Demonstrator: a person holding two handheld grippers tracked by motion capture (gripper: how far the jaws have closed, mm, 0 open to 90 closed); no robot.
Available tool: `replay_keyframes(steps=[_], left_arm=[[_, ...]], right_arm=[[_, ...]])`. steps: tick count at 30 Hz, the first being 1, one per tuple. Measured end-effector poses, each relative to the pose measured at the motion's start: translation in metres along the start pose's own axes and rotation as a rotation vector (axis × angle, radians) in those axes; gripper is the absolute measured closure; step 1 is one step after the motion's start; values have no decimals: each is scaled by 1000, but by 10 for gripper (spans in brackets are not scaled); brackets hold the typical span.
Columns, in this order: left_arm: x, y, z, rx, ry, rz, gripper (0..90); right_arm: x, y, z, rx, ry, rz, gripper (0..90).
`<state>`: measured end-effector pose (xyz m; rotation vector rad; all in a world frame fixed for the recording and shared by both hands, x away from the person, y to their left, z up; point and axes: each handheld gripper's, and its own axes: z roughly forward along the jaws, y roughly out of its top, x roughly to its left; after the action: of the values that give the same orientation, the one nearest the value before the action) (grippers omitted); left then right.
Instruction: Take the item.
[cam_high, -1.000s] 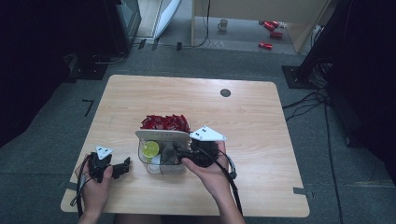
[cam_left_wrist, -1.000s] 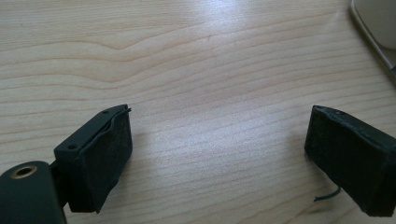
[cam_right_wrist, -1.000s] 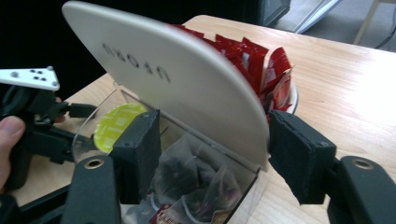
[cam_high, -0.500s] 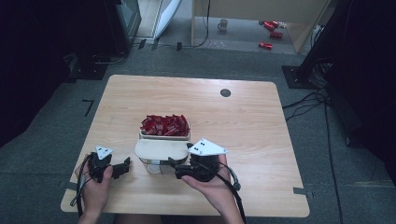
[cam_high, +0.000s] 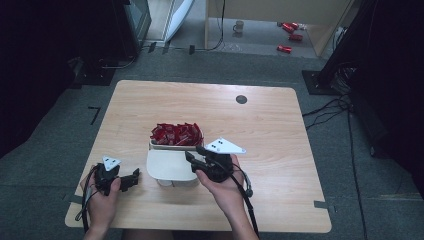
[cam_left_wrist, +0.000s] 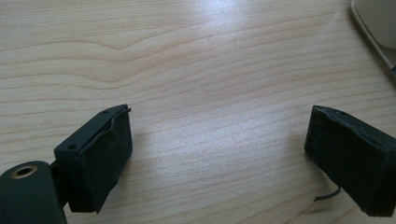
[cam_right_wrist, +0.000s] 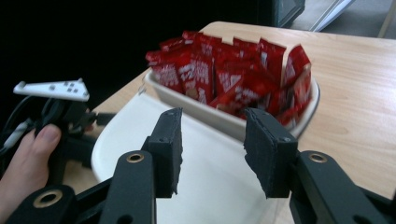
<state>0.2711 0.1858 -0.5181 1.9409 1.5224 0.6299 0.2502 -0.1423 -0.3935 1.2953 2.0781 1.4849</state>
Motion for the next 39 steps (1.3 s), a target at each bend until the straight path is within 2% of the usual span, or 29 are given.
replay_keyframes(steps=[3,6,8,11,16,21,27,30,33,39], left_arm=[[0,0,0,0,0,-1,80],[0,0,0,-1,0,-2,80],[0,0,0,-1,-2,1,80],[0,0,0,0,-3,2,80],[0,1,0,0,-3,3,80],[0,0,0,-1,-3,2,80],[0,1,1,-1,-3,1,80],[0,0,1,-1,-3,2,80],[0,1,0,-1,-3,3,80],[0,1,1,-1,-4,2,80]], right_arm=[[-2,5,10,-4,-42,1,558],[-6,9,16,-24,-35,31,545],[-5,13,18,-33,-57,26,533],[-5,17,22,-45,-63,32,518],[-4,21,29,-43,-101,-1,507],[-5,20,37,-28,-111,-6,508],[-1,18,41,-18,-77,2,533],[-2,19,40,-32,-94,5,531],[-5,21,38,-61,-131,4,524],[-5,22,44,-40,-145,-36,516]])
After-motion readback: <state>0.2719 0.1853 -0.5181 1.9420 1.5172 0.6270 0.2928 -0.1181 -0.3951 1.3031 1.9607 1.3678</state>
